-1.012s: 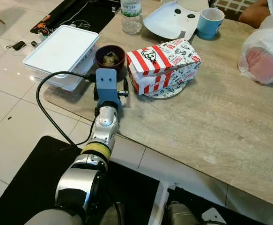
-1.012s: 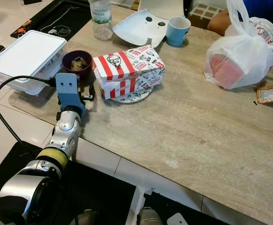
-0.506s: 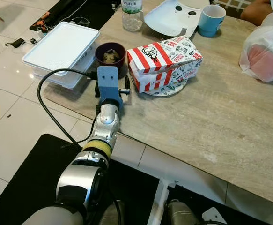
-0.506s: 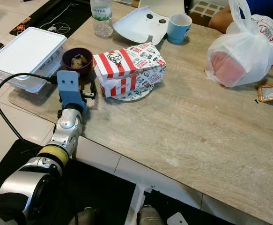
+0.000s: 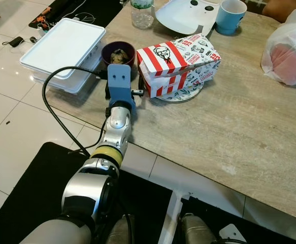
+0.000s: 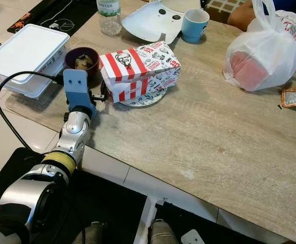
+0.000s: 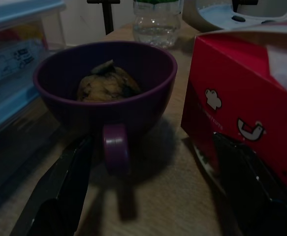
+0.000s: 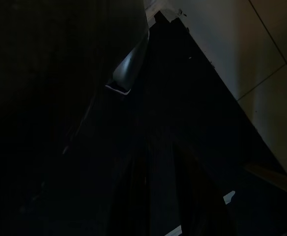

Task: Restocking fridge

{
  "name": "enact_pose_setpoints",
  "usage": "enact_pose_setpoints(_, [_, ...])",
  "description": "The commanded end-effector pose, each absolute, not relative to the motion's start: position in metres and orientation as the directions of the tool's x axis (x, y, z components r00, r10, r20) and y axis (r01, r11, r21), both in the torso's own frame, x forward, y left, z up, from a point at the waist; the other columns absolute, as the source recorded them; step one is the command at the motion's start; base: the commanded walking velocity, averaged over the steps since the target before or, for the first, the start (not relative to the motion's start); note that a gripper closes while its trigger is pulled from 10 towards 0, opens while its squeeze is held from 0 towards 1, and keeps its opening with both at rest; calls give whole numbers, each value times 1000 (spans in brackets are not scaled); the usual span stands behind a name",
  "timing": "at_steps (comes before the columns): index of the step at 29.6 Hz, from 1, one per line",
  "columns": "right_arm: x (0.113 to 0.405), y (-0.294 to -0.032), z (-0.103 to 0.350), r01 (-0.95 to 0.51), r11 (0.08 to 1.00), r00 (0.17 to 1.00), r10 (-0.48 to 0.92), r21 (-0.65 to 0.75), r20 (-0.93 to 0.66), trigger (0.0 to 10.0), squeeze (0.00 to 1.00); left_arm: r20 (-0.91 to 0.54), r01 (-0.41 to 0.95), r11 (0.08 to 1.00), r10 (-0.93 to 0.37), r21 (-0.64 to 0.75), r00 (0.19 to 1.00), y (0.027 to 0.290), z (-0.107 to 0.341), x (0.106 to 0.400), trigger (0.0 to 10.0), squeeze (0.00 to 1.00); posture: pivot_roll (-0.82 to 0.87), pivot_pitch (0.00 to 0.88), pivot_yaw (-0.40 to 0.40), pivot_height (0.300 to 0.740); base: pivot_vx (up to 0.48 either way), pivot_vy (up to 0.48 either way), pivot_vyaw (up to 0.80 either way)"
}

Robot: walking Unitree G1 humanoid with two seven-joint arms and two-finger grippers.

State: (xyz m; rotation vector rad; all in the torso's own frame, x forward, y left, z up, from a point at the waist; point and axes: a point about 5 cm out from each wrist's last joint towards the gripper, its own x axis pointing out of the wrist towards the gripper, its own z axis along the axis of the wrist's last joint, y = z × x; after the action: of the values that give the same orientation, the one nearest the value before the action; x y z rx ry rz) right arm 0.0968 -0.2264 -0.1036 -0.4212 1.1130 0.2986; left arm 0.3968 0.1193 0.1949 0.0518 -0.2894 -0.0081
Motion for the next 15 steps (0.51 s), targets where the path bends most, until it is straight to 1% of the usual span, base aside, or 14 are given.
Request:
enact_pose_setpoints(1, [73,-228,-109,-453,879,348,19,-150,-937,10000,0,277,-6,998,-12,63,961,125,193,397,10000,0,-239,314,8,740,0,0,0])
enact_pose_setpoints(4, [72,-228,-109,-452,879,349,20,-150,-937,10000,0,284,-6,998,-13,63,959,126,196,398,10000,0,-240,315,9,740,0,0,0])
enact_pose_setpoints(5, [72,-228,-109,-452,879,349,19,-150,-937,10000,0,286,-6,998,-13,63,958,126,197,399,9804,0,-241,315,10,740,0,0,0])
enact_pose_setpoints(7, [72,-228,-109,-452,879,349,19,-150,-937,10000,0,289,-4,998,-14,63,957,126,198,399,8549,0,-241,315,10,740,0,0,0])
enact_pose_setpoints(8, [72,-228,-109,-452,879,349,19,-150,-937,10000,0,289,-4,998,-14,63,957,126,198,399,8549,0,-241,315,10,740,0,0,0])
enact_pose_setpoints(9, [72,-228,-109,-451,880,350,20,-150,-937,10000,0,291,-2,998,-16,63,957,125,199,399,5137,0,-241,315,10,740,0,0,0])
enact_pose_setpoints(11, [72,-228,-109,-451,880,350,20,-150,-937,10000,0,291,-2,998,-16,63,957,125,199,399,5137,0,-241,315,10,740,0,0,0])
enact_pose_setpoints(12, [72,-228,-109,-450,880,351,20,-150,-936,10000,0,293,1,998,-20,64,956,124,200,399,0,0,-241,314,11,740,0,0,0])
enact_pose_setpoints(15, [73,-227,-109,-449,881,353,22,-149,-935,10000,0,294,9,998,-27,63,956,123,200,399,0,0,-242,312,13,740,0,0,0])
